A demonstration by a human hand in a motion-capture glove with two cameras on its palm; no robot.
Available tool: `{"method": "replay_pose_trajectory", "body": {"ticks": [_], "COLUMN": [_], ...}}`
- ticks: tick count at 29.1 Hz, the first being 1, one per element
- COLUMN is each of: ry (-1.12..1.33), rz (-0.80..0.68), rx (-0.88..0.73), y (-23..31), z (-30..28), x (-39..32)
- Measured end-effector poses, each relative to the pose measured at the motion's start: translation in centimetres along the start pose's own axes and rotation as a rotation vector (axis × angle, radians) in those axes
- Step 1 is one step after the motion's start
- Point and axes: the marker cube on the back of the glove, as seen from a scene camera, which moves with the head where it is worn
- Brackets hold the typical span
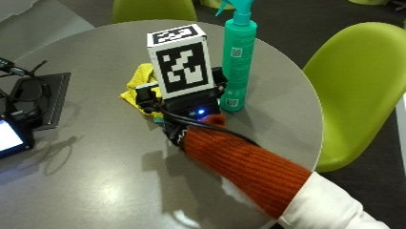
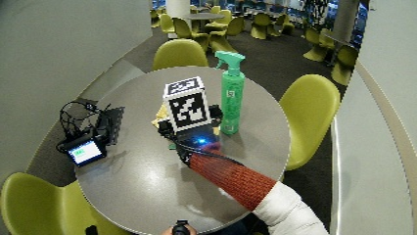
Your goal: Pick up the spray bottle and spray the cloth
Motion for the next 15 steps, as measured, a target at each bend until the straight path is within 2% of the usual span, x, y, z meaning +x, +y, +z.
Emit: {"method": "replay_pose_trajectory", "body": {"ticks": [4, 7, 13, 15], "ry": [-0.063, -0.219, -0.873, -1.023], "rz": [-0.041, -0.061, -0.048, -0.034], "rx": [0.014, 0.089, 0.417, 0.511], "y": [0.8, 2.2, 5.7, 6.2], "z": [0.1, -0.1, -0.9, -0.9], "x": [0.9, 3.3, 12.3, 15.1]}}
